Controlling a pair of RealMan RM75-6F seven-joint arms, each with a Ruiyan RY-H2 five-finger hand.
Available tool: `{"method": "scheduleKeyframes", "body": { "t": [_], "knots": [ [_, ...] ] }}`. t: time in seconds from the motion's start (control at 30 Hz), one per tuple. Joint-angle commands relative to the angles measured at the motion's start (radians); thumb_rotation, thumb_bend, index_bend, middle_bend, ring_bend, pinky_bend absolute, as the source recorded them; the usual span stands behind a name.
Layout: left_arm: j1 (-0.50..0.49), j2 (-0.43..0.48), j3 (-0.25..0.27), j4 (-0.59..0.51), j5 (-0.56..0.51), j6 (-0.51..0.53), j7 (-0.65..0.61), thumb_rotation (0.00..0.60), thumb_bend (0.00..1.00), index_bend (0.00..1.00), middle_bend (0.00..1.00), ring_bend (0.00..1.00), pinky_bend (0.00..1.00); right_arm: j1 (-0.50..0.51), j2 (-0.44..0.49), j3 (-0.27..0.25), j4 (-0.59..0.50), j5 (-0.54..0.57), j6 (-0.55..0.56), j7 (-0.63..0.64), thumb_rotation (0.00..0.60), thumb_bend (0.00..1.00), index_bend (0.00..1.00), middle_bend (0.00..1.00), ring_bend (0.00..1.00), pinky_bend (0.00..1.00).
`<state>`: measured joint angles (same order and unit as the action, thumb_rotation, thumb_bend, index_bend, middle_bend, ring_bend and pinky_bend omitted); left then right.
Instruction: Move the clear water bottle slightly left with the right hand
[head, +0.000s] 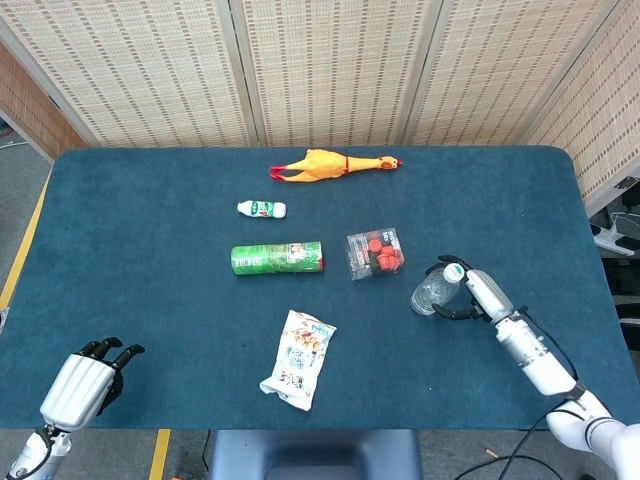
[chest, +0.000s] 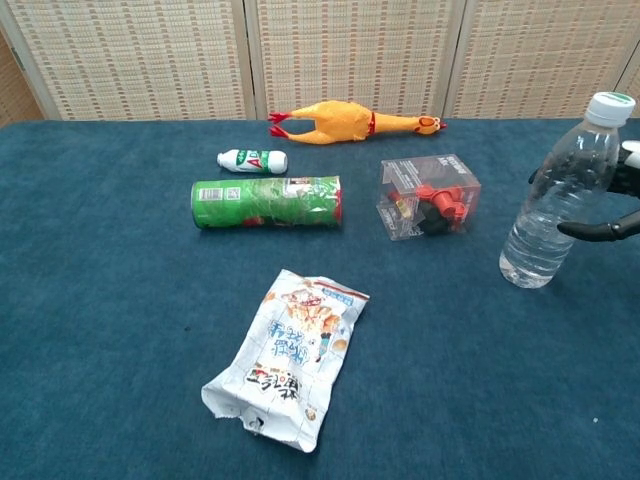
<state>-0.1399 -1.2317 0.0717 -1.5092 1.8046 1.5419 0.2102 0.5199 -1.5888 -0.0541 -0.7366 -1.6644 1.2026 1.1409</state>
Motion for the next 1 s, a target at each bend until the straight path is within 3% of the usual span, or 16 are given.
{"method": "scheduleKeyframes", "body": {
  "t": [0.03,0.23,0.37,0.47,0.6,0.7,0.8,1.0],
  "knots": [
    [0.000,0.000,0.001,0.000,0.001,0.000,0.000,0.600,0.58,0.34,0.46,0.33,0.49,-0.012,0.036,-0.011,-0.009,-0.015,0.048,-0.078,0.600,0.11,0.00,0.00,0.00,0.00],
    [0.000,-0.001,0.001,0.000,-0.001,-0.002,0.001,0.600,0.58,0.34,0.46,0.33,0.49,-0.055,0.094,0.017,-0.053,0.015,0.127,-0.239,0.600,0.08,0.00,0.00,0.00,0.00],
    [-0.001,0.000,0.001,-0.001,-0.001,-0.004,0.003,0.600,0.58,0.34,0.46,0.33,0.49,-0.103,0.163,0.034,-0.148,0.048,0.174,-0.361,0.600,0.08,0.00,0.00,0.00,0.00],
    [-0.001,-0.001,0.000,0.001,-0.004,-0.005,0.002,0.600,0.58,0.34,0.46,0.33,0.49,-0.162,0.275,0.031,-0.343,0.105,0.164,-0.609,0.600,0.08,0.00,0.00,0.00,0.01],
    [-0.001,-0.004,-0.001,0.004,-0.012,-0.012,0.007,0.600,0.58,0.34,0.46,0.33,0.49,-0.240,0.462,0.010,-0.751,0.242,0.126,-1.123,0.600,0.08,0.00,0.00,0.00,0.09],
    [-0.001,-0.004,0.000,0.002,-0.012,-0.013,0.015,0.600,0.58,0.34,0.46,0.33,0.49,-0.283,0.479,0.012,-0.895,0.295,0.182,-1.363,0.600,0.08,0.00,0.00,0.00,0.11],
    [0.002,-0.003,-0.001,-0.001,-0.009,-0.005,0.020,0.600,0.58,0.34,0.46,0.33,0.49,-0.309,0.469,0.005,-0.935,0.284,0.218,-1.441,0.600,0.08,0.00,0.00,0.00,0.11],
    [0.002,-0.003,-0.008,0.001,-0.012,0.003,0.017,0.600,0.58,0.34,0.46,0.33,0.49,-0.339,0.466,-0.001,-0.948,0.244,0.249,-1.461,0.600,0.08,0.00,0.00,0.00,0.12]
  ]
}}
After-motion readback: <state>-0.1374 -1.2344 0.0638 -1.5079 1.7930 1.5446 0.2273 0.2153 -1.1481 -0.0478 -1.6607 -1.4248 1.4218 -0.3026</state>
